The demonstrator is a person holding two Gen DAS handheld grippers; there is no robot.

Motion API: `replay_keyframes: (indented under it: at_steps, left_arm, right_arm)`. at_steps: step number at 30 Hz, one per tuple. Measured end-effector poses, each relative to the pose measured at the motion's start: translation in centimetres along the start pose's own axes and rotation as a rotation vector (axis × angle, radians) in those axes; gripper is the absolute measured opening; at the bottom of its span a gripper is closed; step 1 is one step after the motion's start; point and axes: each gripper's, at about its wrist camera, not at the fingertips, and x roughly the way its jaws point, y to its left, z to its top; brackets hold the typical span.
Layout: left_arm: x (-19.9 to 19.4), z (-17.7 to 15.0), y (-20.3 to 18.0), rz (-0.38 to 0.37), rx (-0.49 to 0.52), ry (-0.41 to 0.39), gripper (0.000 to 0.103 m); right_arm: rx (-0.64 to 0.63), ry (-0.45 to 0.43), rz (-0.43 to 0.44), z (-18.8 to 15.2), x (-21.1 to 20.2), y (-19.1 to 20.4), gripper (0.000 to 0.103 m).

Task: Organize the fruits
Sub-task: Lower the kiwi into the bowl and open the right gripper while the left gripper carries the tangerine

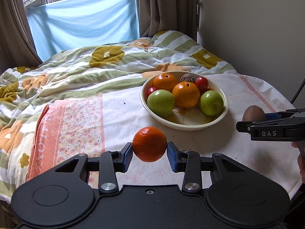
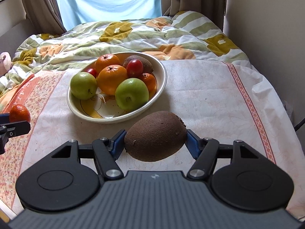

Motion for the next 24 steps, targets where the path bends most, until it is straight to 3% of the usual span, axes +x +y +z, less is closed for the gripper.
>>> replay_keyframes:
  at_steps: [12,24]
  left_arm:
    - [-2.4,3.8,-0.3,-0.033,0.029,-0.066,0.043]
    - [0.0,8.5,-0.3,-0.038,0.041,-0.073,0.043]
  right_arm:
    - [-0.037,-0.047,0.046,2.4,-3.9,2.6,0.081]
    - [-0.109,-0.027,0.114,4.7,-2.0,4.9,0.081]
